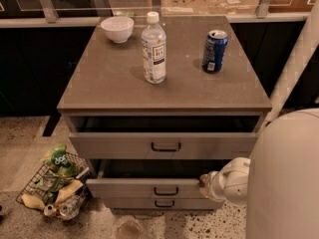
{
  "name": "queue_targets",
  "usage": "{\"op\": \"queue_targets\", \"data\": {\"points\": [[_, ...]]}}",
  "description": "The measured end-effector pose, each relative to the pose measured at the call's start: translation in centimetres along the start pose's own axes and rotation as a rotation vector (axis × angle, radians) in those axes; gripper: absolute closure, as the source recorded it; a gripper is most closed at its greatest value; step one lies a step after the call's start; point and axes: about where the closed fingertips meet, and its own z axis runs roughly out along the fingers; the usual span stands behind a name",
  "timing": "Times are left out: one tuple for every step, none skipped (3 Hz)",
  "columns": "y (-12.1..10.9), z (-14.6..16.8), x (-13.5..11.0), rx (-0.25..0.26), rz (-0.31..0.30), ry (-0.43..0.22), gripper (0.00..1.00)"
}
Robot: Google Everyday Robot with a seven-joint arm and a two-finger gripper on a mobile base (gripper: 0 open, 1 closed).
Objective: Open middle drawer
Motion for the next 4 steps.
{"op": "queue_targets", "data": {"points": [[0.00,0.00,0.00,0.000,0.000,0.000,1.00],[0.01,0.00,0.00,0.000,0.000,0.000,1.00],[0.01,0.01,0.00,0.000,0.000,0.000,1.00],[0.02,0.01,0.00,-0.001,0.000,0.000,1.00]]}}
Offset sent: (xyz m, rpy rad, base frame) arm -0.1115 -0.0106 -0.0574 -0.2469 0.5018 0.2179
